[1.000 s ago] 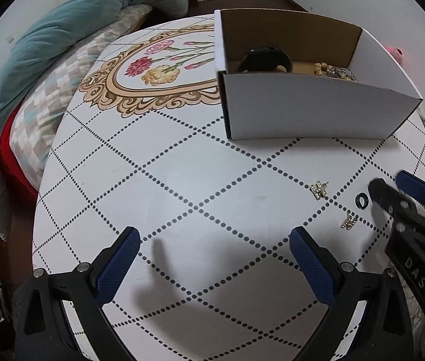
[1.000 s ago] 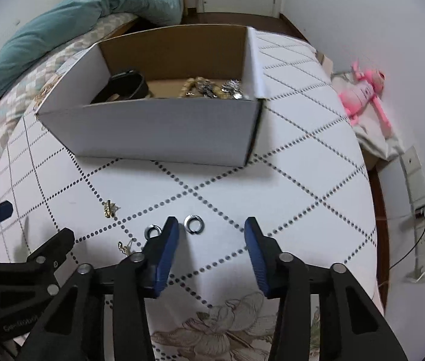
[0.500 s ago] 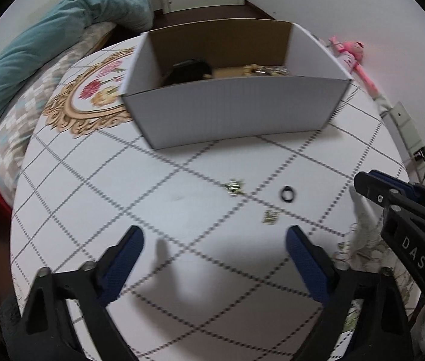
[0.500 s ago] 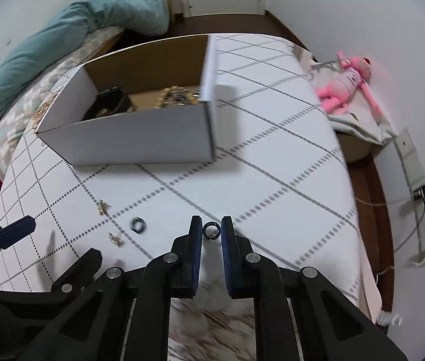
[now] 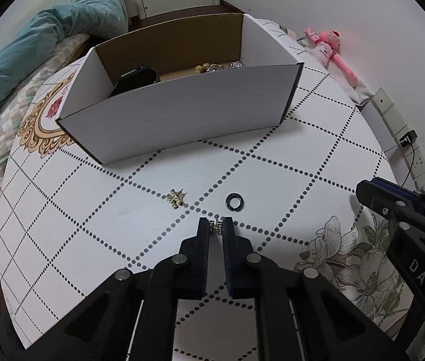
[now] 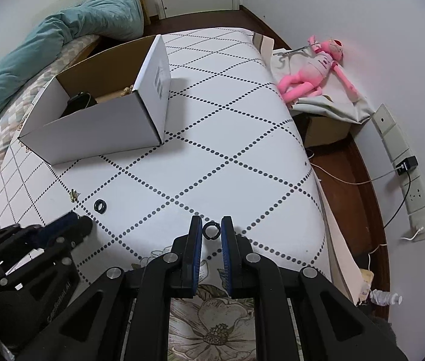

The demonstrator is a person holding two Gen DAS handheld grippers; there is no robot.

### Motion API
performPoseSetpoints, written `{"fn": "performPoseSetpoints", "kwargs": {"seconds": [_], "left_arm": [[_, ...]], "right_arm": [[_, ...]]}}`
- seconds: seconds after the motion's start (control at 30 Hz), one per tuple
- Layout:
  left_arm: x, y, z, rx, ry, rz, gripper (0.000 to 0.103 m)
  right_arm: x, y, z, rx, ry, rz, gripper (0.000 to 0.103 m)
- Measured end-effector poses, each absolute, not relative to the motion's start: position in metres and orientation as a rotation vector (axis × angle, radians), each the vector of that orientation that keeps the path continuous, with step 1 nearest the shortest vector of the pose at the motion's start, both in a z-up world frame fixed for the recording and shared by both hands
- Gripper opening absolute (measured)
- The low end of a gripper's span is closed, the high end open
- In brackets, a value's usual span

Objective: Organize jewelry
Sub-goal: 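Carry the ring and earring into the white box and open both tools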

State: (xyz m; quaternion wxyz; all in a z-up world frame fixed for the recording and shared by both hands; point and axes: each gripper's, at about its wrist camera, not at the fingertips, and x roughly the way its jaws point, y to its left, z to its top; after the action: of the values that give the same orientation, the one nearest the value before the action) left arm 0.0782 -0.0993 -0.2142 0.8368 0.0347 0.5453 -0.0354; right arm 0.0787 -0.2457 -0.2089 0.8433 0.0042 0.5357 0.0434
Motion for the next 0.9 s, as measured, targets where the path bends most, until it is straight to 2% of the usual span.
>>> {"fn": "performPoseSetpoints", "kwargs": {"seconds": [0.27, 0.53, 0.7, 0.9], "left_arm": [[0.074, -0.094, -0.2, 0.053, 1.125, -0.089, 0.006], [0.081, -0.074, -0.136, -0.036, 1.042, -0.124, 0.006], [0.114, -0.052, -0.114, -0.101, 1.037, -0.1, 0.006], [0.16, -0.027, -0.111, -0.107, 1.059, -0.055, 0.006]], "right_arm": [[0.072, -0.244, -0.197, 0.021, 1.111, 0.104, 0.013], [0.077, -0.238, -0.151, 0.081, 1.044, 0.177, 0.013], [0.111, -0.216, -0.117, 0.109, 0.982, 0.256, 0.013], [0.166, -0.185, -0.118, 0.108, 1.025, 0.31, 0.013]]}}
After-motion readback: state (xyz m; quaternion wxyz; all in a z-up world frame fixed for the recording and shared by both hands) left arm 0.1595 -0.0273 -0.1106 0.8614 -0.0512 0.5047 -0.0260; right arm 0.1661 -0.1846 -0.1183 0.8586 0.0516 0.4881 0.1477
